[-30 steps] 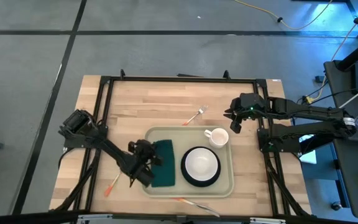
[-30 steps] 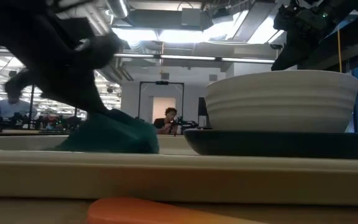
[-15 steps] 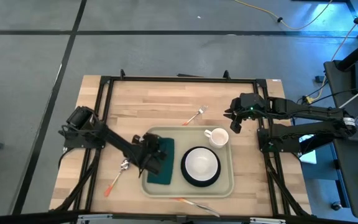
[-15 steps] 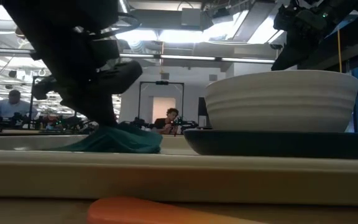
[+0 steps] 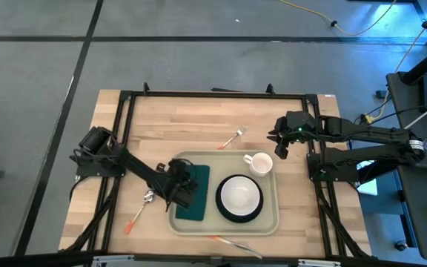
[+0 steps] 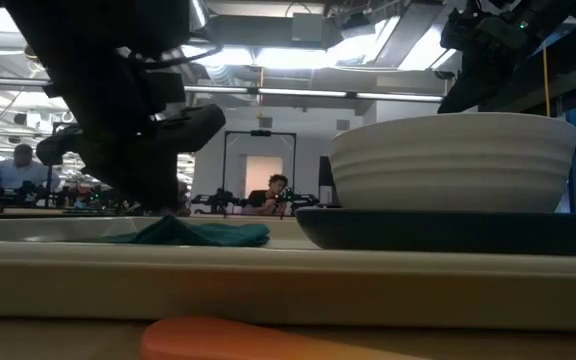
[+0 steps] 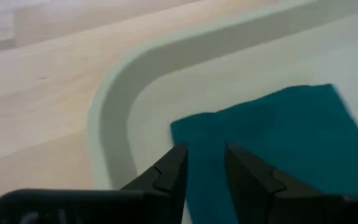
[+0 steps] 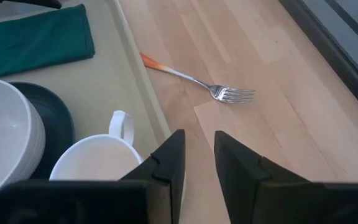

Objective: Set up tray
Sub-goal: Put the green napkin on the light brown serving tray, then put the orange spoon on the green napkin

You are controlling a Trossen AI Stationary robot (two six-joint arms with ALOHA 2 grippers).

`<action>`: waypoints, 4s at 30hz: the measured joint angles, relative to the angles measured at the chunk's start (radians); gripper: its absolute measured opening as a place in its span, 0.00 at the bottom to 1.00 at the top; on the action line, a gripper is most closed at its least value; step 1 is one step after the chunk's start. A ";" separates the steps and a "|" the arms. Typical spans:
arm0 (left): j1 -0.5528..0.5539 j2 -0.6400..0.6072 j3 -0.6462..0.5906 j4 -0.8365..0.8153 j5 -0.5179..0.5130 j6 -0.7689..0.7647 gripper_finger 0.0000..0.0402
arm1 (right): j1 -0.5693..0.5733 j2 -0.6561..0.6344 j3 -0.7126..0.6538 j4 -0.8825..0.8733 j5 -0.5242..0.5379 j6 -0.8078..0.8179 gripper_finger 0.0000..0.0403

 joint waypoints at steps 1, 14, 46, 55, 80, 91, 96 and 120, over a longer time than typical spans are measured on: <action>-0.008 0.000 0.000 0.016 -0.006 0.020 0.23 | 0.000 0.000 0.000 0.000 0.000 0.000 0.22; -0.006 0.005 0.000 0.145 0.251 0.316 0.23 | 0.000 0.000 0.000 0.002 0.000 -0.002 0.22; 0.000 0.005 0.002 0.149 0.305 0.094 0.22 | 0.000 0.000 0.000 -0.008 0.000 -0.005 0.22; 0.006 0.005 0.001 0.131 0.298 0.097 0.22 | 0.000 0.000 0.000 -0.008 0.000 -0.005 0.22; -0.049 -0.239 0.000 0.027 0.367 0.492 0.31 | 0.000 0.000 0.000 -0.013 0.000 -0.003 0.22; -0.195 -0.272 0.000 -0.255 0.499 0.584 0.31 | 0.000 0.000 0.000 -0.002 0.000 0.004 0.22; -0.219 -0.272 0.000 -0.302 0.511 0.786 0.31 | 0.000 0.000 0.000 0.042 0.000 0.110 0.22; -0.285 -0.272 0.000 -0.254 0.617 0.267 0.26 | 0.000 0.000 0.000 0.046 0.000 0.241 0.22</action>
